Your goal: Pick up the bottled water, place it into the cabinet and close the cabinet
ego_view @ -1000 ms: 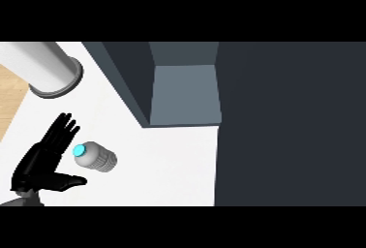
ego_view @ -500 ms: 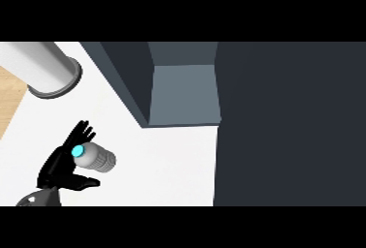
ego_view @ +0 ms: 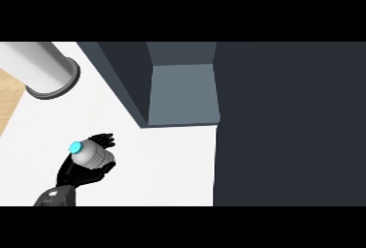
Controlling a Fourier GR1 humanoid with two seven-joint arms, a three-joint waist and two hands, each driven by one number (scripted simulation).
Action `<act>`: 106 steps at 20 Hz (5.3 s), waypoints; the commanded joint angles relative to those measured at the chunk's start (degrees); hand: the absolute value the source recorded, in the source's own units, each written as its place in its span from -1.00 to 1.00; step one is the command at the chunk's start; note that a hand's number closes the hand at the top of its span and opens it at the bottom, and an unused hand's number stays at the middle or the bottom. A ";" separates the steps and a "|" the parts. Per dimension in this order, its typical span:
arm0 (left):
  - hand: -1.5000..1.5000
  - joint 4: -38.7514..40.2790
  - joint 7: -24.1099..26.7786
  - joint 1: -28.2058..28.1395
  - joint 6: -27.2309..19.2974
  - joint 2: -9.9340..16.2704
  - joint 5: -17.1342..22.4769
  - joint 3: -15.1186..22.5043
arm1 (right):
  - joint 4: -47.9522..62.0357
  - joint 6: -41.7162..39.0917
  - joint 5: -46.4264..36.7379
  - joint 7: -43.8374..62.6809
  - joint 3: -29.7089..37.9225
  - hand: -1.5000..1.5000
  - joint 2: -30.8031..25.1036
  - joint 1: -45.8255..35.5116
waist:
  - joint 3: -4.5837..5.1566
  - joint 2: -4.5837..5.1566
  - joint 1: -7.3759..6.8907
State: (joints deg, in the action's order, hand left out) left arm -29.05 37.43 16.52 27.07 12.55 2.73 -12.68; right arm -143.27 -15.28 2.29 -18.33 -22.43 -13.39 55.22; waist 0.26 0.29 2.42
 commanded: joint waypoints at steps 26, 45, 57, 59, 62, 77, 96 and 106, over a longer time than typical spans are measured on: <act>1.00 -1.90 16.31 2.45 -23.71 -12.40 -2.85 11.59 | -7.69 1.71 1.97 -2.68 1.03 -1.00 -5.27 6.42 | -0.24 -0.63 -1.29; 1.00 -22.37 -13.89 15.78 -50.62 -12.55 18.85 36.54 | -7.45 1.67 4.59 -4.47 2.95 -1.00 -6.51 8.05 | -0.23 -0.31 -0.51; 1.00 -5.66 -15.02 32.93 -57.78 -12.55 30.06 34.93 | -4.43 -1.35 5.95 -9.39 6.86 -1.00 -6.75 8.43 | -0.19 0.48 1.56; 1.00 -1.56 -14.53 34.12 -57.89 -12.55 28.43 32.53 | -4.72 -1.38 7.34 -9.54 8.15 -1.00 -6.48 9.19 | -0.22 0.44 0.83; 1.00 2.99 -14.01 37.10 -62.47 -12.55 28.24 32.35 | -3.10 -2.64 7.86 -11.93 10.22 -1.00 -7.02 9.06 | -0.25 0.57 1.72; -1.00 20.55 -13.43 49.04 -76.32 -12.27 20.44 33.34 | -0.23 -5.13 6.38 -12.78 9.83 -1.00 -6.57 6.75 | -0.19 1.44 2.46; 1.00 1.76 2.63 41.96 -53.67 -12.55 34.81 29.38 | -6.06 -5.38 5.61 -8.93 8.99 -1.00 -6.14 7.95 | -0.20 -0.09 0.06; -1.00 -20.50 -3.75 25.24 -42.73 -12.55 43.22 43.59 | -6.55 -3.58 -0.09 -9.62 4.03 -1.00 -4.99 11.35 | -0.13 -1.22 -1.57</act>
State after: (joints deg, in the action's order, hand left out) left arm -41.04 34.77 48.82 -17.87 0.00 43.13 25.71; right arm -142.66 -19.95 4.16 -30.42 -17.39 -18.34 63.38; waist 0.12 -0.45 1.46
